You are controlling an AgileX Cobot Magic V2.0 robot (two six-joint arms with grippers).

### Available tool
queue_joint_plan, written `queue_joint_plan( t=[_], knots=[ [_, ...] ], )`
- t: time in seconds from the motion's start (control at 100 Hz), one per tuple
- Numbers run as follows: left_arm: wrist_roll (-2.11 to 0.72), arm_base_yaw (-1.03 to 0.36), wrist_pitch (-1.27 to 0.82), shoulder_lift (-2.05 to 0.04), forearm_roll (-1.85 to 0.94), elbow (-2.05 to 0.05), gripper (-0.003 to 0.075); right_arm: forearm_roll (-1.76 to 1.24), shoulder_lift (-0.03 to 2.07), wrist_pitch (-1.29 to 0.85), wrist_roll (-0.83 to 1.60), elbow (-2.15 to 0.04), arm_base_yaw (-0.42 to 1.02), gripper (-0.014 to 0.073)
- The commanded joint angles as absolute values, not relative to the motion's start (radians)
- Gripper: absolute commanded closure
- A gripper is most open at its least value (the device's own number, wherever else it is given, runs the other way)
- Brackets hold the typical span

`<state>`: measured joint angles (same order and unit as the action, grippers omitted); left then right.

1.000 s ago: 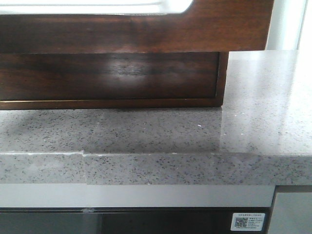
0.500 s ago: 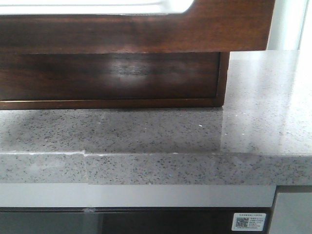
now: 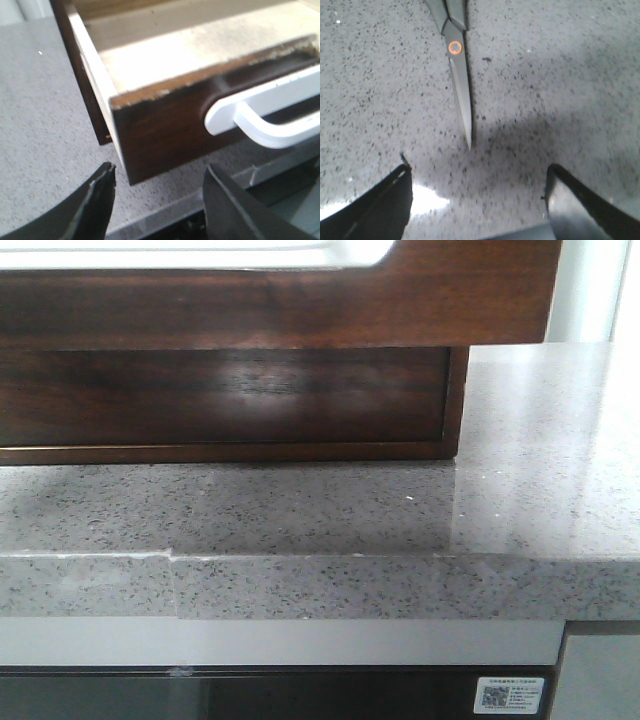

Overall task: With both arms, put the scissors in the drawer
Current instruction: 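Lower the right gripper over the grey-orange scissors and grasp them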

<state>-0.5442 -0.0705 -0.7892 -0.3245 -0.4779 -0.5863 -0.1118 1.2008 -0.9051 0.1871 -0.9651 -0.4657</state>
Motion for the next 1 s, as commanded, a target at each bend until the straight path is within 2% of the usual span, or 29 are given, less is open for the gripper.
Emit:
queue_joint_plan(
  t=[0.0,0.21,0.63,0.79,0.99],
  knots=[
    [-0.533,-0.076,-0.690,-0.336,-0.504,-0.620,0.0352,-0.115,1.256,-0.887,0.223,-1.050,-0.471,0.0144],
    [-0.533,-0.076,-0.684,-0.338,-0.506,-0.620,0.0352,-0.133,1.443,-0.958,0.282,-1.216,-0.470,0.0216],
    [-0.533,-0.076,-0.682,-0.338,-0.506,-0.620,0.0352,-0.140,1.707,-1.086,0.325,-1.461,-0.389,0.0226],
    [-0.533,-0.076,-0.682,-0.338,-0.506,-0.620,0.0352,-0.130,1.770,-1.130,0.325,-1.515,-0.384,0.0268],
    [-0.533,-0.076,-0.682,-0.338,-0.506,-0.620,0.0352,-0.107,1.803,-1.160,0.325,-1.534,-0.384,0.0270]
  ],
)
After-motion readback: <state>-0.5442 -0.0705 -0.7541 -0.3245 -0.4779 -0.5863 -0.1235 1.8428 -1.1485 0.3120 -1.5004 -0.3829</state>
